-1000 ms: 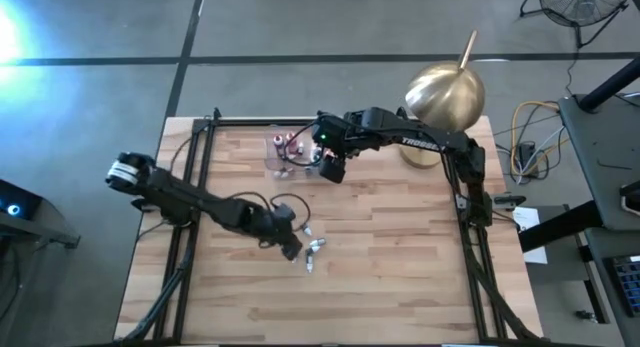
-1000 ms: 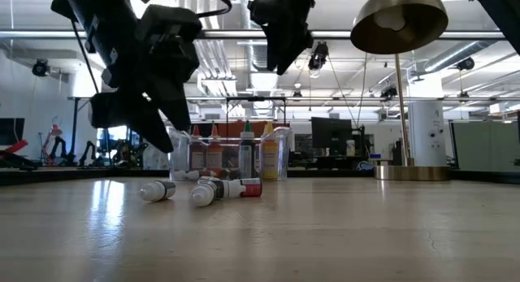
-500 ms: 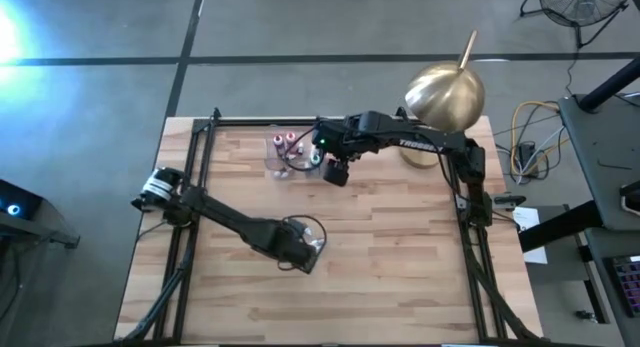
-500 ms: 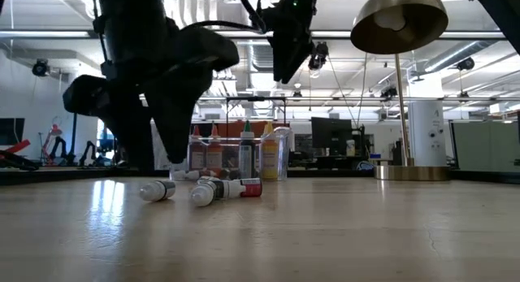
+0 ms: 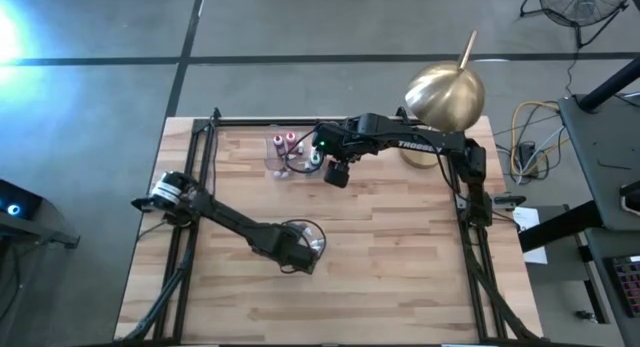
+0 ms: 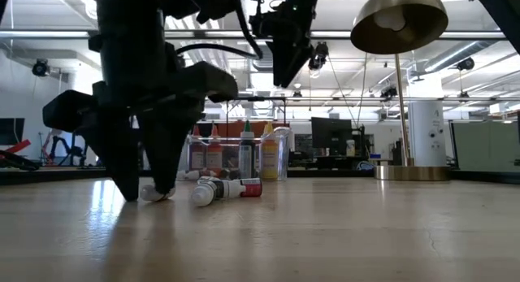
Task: Pick & Place food coloring
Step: Put the small dark green food coloring bottle into the transparent bin, then put the small blue food coloring bottle into the transparent bin
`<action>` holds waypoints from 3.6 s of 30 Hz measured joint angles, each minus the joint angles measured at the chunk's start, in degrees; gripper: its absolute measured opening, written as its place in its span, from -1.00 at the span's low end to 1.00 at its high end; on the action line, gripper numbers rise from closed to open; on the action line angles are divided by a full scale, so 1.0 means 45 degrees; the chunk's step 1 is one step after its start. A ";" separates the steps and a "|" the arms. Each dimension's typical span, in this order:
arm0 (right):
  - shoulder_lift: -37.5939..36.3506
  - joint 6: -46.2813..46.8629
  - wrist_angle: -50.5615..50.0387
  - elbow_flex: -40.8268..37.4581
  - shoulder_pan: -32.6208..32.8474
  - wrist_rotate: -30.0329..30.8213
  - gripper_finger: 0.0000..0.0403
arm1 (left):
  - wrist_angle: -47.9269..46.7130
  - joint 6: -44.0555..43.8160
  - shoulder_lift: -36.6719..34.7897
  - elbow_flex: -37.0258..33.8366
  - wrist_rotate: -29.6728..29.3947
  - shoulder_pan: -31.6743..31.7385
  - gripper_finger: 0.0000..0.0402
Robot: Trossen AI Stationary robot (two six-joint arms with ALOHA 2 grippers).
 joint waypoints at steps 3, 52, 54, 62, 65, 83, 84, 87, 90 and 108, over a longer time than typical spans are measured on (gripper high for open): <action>0.0000 -0.0062 0.0087 0.0000 0.0001 0.0020 0.16 | -0.0019 0.0006 0.0124 0.0039 -0.0200 0.0018 -0.24; -0.2225 0.2385 0.1761 -0.0387 -0.0957 0.1040 0.16 | 0.1296 1.0876 -0.6067 -0.1209 -0.2522 0.8580 -0.01; -0.2225 0.2360 0.1769 -0.0417 -0.0957 0.1040 0.16 | 0.1320 1.2140 -0.6483 -0.1234 -0.1865 0.8017 0.00; -0.2225 0.0936 0.1769 -0.0642 -0.0952 0.1030 0.16 | 0.1339 1.9715 -0.6875 -0.2426 0.0625 0.5722 0.00; -0.2225 0.0655 0.1670 -0.0754 -0.0947 0.1025 0.16 | 0.2558 2.1389 -0.6462 -0.3045 0.0750 0.5204 0.00; -0.2231 0.1282 0.0414 -0.2002 -0.0947 0.0991 0.16 | 0.5742 2.5033 -0.2478 -0.3195 0.2962 0.4684 0.01; -0.2239 0.1282 0.0414 -0.2061 -0.0947 0.0991 0.16 | 0.5570 2.5033 -0.2422 -0.3148 0.3046 0.4698 0.01; -0.2244 0.1282 0.0399 -0.2193 -0.0947 0.0991 0.16 | 0.5400 2.5046 -0.2148 -0.3102 0.3239 0.4686 -0.02; -0.2249 0.1282 0.0403 -0.2248 -0.0947 0.0996 0.16 | 0.5407 2.5266 -0.1896 -0.3121 0.3248 0.4679 -0.11; -0.2259 0.1200 0.0419 -0.2263 -0.0947 0.1027 0.16 | 0.4851 2.4333 -0.1547 -0.2935 0.1740 0.4734 -0.79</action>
